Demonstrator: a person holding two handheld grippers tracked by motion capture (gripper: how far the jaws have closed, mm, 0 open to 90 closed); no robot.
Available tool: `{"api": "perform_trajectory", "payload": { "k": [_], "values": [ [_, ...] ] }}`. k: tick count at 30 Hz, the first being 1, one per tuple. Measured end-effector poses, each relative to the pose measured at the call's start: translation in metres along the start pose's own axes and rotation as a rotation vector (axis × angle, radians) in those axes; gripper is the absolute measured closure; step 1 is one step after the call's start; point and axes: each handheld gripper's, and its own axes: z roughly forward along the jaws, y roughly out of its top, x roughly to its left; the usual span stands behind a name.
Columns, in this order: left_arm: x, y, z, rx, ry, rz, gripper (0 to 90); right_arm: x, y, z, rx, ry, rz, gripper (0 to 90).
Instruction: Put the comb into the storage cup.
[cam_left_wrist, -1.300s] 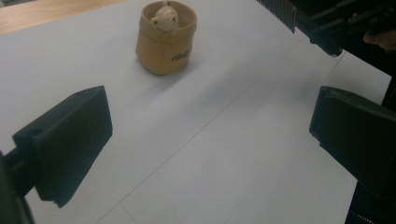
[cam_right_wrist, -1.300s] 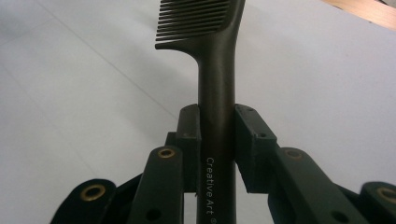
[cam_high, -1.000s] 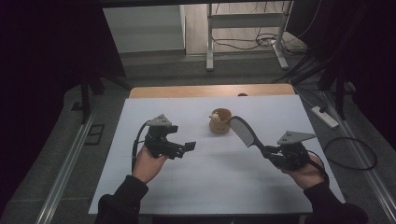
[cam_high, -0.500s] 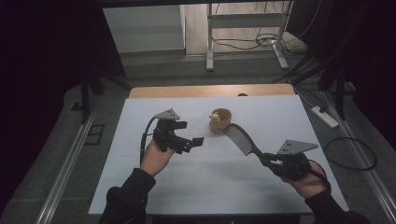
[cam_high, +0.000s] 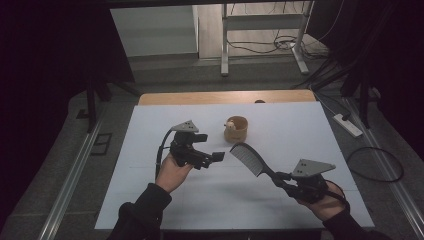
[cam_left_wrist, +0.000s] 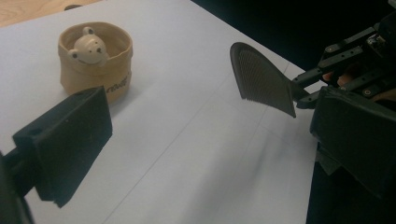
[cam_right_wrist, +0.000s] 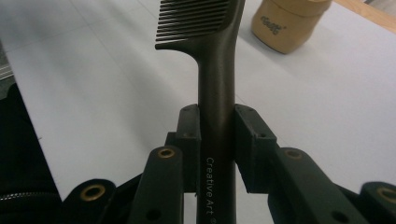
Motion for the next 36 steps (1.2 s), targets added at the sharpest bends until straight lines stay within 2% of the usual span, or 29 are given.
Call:
{"api": "perform_trajectory", "payload": {
  "k": [11, 18, 24, 33, 36],
  "values": [
    [-0.01, -0.001, 0.006, 0.009, -0.041, 0.009, 0.0, 0.013, 0.003, 0.0, -0.018, 0.025, -0.026, 72.4],
    [-0.011, -0.002, 0.011, 0.019, -0.072, -0.01, 0.0, 0.025, 0.005, 0.002, -0.029, 0.04, -0.053, 72.4],
    [-0.011, -0.004, 0.018, 0.049, -0.086, -0.02, 0.0, 0.034, 0.007, 0.005, -0.029, 0.057, -0.079, 72.4],
    [-0.01, -0.005, 0.024, 0.058, -0.183, -0.064, 0.0, 0.041, 0.008, 0.007, -0.041, 0.062, -0.102, 72.4],
    [-0.011, -0.005, 0.025, 0.064, -0.195, -0.07, 0.0, 0.043, 0.009, 0.007, -0.042, 0.063, -0.111, 72.4]
  ]
}}
